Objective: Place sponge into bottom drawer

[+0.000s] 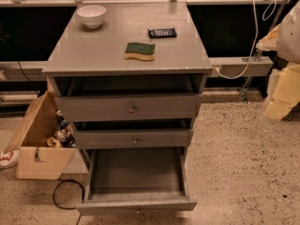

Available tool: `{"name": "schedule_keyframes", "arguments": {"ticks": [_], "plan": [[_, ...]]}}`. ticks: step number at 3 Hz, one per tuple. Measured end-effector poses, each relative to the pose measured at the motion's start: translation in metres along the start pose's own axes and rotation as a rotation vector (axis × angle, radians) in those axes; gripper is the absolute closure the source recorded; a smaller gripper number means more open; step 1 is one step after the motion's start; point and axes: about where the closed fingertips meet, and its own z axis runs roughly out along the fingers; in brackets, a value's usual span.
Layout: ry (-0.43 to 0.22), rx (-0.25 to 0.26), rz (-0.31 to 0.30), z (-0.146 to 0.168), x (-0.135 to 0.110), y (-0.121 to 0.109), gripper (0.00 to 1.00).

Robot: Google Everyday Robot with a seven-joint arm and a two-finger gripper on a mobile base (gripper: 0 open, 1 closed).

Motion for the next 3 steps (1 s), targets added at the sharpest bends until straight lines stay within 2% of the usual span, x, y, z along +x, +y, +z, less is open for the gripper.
{"name": "schedule_keyframes", "arguments": {"ticks": [1,2,3], "plan": [[0.0,0.0,0.0,0.0,0.0,0.0,0.0],[-0.055,0.034,0.028,0.012,-0.01,-0.016,0.0],[-0.235,0.077,0.075,0.053,-0.057,-0.071,0.0]]}}
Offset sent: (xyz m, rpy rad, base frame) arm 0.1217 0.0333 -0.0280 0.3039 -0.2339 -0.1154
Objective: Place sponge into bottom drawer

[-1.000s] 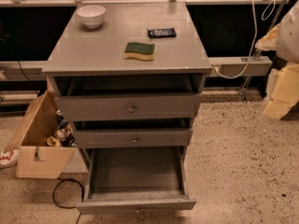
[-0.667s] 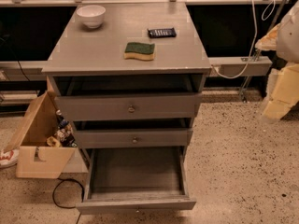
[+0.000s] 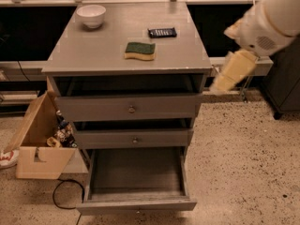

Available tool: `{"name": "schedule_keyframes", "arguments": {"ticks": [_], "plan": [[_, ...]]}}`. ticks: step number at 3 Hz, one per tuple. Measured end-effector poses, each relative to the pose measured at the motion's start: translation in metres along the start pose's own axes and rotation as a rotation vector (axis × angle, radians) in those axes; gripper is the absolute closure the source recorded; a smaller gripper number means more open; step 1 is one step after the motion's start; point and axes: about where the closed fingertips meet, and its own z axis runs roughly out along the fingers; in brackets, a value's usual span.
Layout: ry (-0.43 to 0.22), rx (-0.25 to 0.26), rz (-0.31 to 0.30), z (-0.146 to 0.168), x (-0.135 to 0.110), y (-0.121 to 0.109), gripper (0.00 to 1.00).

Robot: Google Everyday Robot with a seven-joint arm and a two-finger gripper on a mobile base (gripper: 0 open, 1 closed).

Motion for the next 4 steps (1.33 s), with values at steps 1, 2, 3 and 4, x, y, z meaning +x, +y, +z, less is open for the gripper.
{"name": "schedule_keyframes", "arguments": {"ticks": [1,2,3,4], "plan": [[-0.162,0.03,0.046,0.053,-0.043,-0.052,0.0],[-0.316,0.01,0.07,0.111,-0.093,-0.097,0.0],[-0.316,0.009,0.07,0.111,-0.093,-0.097,0.0],[-0.365,-0.04,0.107,0.149,-0.109,-0.108,0.0]]}}
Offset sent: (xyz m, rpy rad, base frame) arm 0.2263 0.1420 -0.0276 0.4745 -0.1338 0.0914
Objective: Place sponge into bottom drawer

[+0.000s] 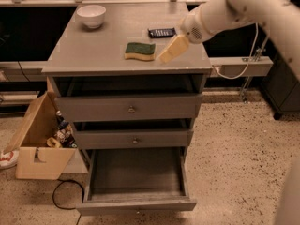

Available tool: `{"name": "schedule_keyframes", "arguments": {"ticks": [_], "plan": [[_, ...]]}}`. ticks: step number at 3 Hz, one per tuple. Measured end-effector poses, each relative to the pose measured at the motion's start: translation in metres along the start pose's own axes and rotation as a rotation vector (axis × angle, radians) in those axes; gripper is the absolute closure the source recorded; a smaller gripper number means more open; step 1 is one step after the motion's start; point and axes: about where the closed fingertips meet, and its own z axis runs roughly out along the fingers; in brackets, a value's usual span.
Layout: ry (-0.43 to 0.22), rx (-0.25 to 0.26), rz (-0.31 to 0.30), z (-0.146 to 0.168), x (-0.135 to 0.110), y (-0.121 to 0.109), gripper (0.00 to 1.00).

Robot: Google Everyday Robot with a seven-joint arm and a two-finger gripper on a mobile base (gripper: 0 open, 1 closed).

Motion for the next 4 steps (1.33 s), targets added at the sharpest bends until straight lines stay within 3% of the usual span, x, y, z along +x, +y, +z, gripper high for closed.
{"name": "schedule_keyframes", "arguments": {"ticks": [2,4], "plan": [[-0.066,-0.069,0.072,0.065,-0.011,-0.016,0.0],[-0.073,-0.085,0.081,0.109,-0.018,-0.024,0.0]]}}
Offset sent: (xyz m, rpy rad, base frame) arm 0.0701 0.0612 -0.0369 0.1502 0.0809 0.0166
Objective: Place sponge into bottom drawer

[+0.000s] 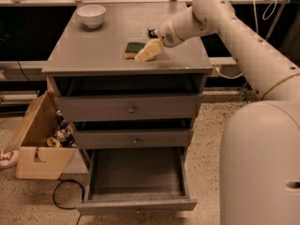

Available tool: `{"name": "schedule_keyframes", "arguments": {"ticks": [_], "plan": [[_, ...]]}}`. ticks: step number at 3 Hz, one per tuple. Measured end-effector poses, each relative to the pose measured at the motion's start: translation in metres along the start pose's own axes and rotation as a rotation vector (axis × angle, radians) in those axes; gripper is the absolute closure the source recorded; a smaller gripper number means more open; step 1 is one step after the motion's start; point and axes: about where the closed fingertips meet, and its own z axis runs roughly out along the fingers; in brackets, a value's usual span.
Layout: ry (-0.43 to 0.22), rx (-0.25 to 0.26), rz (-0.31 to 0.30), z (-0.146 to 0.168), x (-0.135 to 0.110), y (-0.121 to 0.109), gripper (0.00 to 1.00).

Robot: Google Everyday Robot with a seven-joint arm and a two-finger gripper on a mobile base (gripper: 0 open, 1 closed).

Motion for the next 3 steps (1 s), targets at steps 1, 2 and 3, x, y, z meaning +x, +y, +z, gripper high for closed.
{"name": "schedule_keyframes", "arguments": {"ticks": [1,2,3], "plan": [[0.017,-0.005,-0.011,0.015,0.001,-0.005,0.0],[0.002,-0.032,-0.006,0.027,0.002,-0.008,0.0],[-0.008,-0.063,-0.008,0.038,0.003,-0.007,0.17]]}}
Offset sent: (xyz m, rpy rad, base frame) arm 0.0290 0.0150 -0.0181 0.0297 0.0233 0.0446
